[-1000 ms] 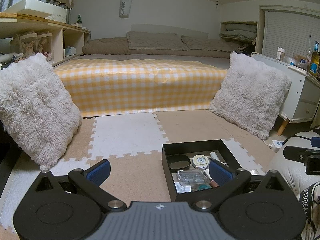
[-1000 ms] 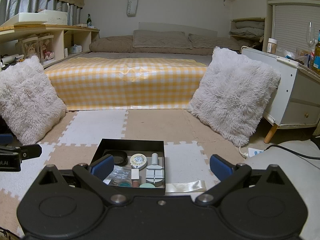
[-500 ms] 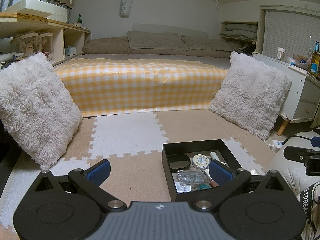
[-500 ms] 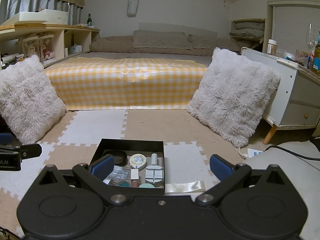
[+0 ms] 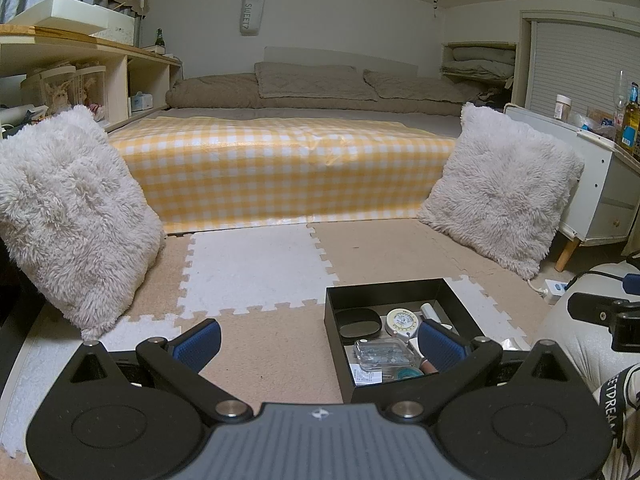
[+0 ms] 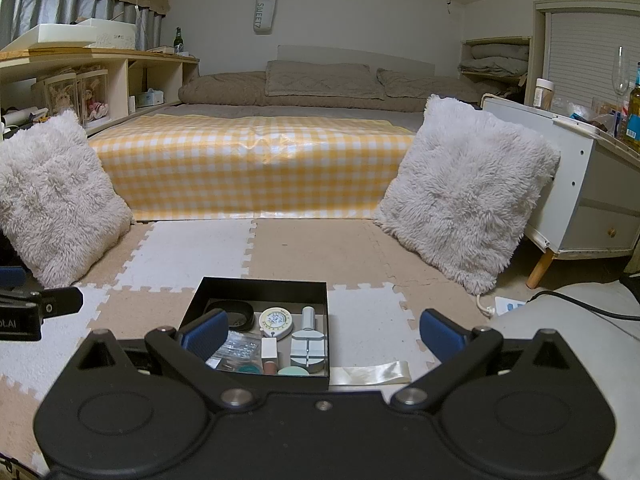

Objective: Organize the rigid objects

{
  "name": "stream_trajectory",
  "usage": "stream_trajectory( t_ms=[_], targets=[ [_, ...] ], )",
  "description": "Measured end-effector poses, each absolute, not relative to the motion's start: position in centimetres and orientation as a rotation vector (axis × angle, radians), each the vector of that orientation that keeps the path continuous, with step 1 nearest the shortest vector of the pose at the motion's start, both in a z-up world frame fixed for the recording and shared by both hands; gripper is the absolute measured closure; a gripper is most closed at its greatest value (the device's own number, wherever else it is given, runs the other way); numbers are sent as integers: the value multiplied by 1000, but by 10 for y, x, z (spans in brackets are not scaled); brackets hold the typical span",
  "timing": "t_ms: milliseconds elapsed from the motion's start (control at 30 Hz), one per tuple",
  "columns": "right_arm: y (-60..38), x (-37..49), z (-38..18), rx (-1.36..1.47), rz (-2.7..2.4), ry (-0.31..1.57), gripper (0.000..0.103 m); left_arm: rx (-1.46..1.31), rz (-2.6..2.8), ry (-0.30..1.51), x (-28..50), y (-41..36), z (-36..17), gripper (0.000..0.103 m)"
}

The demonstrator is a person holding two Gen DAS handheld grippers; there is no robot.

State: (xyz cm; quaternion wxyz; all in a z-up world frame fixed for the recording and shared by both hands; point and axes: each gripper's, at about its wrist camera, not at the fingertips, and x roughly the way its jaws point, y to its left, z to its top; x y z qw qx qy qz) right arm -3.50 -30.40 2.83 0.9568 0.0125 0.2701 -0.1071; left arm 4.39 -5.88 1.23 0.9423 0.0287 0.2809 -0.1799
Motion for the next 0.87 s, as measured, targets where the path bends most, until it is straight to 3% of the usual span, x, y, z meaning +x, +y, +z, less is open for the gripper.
stream_trajectory(
  t_ms=[867],
  targets=[
    [-304, -35, 28, 26, -218, 549, 0, 57, -363, 576, 42, -59, 12, 0]
  ],
)
